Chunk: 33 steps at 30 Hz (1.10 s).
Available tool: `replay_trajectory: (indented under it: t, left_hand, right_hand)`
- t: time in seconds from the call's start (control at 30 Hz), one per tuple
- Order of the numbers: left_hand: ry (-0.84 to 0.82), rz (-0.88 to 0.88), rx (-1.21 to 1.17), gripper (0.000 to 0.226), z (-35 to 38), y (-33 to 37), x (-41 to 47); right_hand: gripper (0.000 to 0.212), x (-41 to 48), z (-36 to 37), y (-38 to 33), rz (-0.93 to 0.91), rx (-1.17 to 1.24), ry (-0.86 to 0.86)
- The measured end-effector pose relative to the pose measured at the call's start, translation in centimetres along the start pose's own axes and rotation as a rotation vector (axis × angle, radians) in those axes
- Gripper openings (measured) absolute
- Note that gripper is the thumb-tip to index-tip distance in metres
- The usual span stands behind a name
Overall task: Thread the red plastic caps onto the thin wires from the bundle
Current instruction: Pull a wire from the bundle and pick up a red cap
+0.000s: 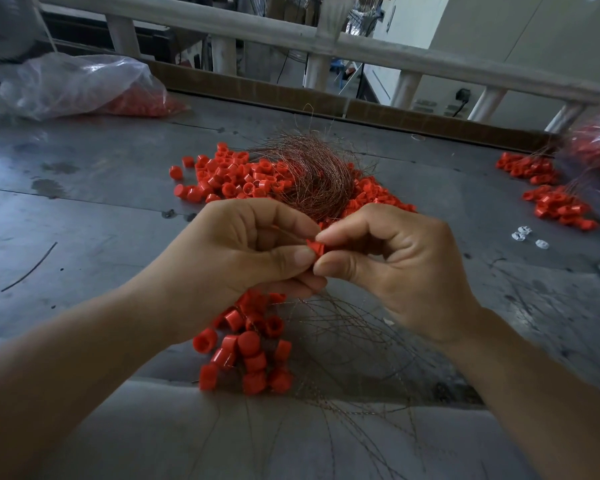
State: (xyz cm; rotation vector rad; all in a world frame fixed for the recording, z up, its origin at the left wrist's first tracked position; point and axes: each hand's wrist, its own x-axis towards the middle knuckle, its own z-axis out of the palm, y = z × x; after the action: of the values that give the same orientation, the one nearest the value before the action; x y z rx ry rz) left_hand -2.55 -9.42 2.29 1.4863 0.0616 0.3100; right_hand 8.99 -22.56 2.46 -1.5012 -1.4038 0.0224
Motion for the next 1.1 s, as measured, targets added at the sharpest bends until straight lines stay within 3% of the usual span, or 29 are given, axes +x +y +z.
replay_trajectory:
  t: [0.13,0.27,0.37,0.5,0.63,0.9,1.03,1.1]
  left_hand:
    - [-0.033,-0.010,-0.032,0.038,-0.4,0.1,0.0]
    - [-0.058,-0.032,-0.090,0.038,-0.4,0.1,0.1]
    - [-0.103,-0.020,-0.108,0.036,-0.3,0.1,0.0]
    - [-0.066,0.054,0.097,0.042,0.4,-0.1,-0.3]
    - [-0.043,0.078,0.130,0.053,0.9,-0.2,-0.4]
    - [-0.044,0.096,0.094,0.050,1.2,0.3,-0.8]
    - [-0.047,0.076,0.064,0.053,1.1,0.5,-0.8]
    - [-0.061,0.069,0.056,0.054,0.9,0.6,-0.8]
  right_hand:
    - [0.043,0.2,-0.3,-0.3,-0.027,-0.065,-0.119]
    - [0.026,0.4,-0.1,-0.5,-0.047,-0.150,-0.185]
    - [0.029,0.3,0.1,-0.7,-0.047,-0.199,-0.176]
    - [0.018,-0.1,0.1,-0.4,-0.034,-0.261,-0.207]
    - [0.010,-0.1,0.1,-0.7,-0.038,-0.278,-0.207]
    - [0.001,-0.3,0.5,-1.1,-0.052,-0.223,-0.177]
    - [0.019,-0.3,0.6,-1.1,-0.013,-0.156,-0.160]
    - [0.018,-0.4,0.6,-1.2,-0.016,-0.147,-0.153]
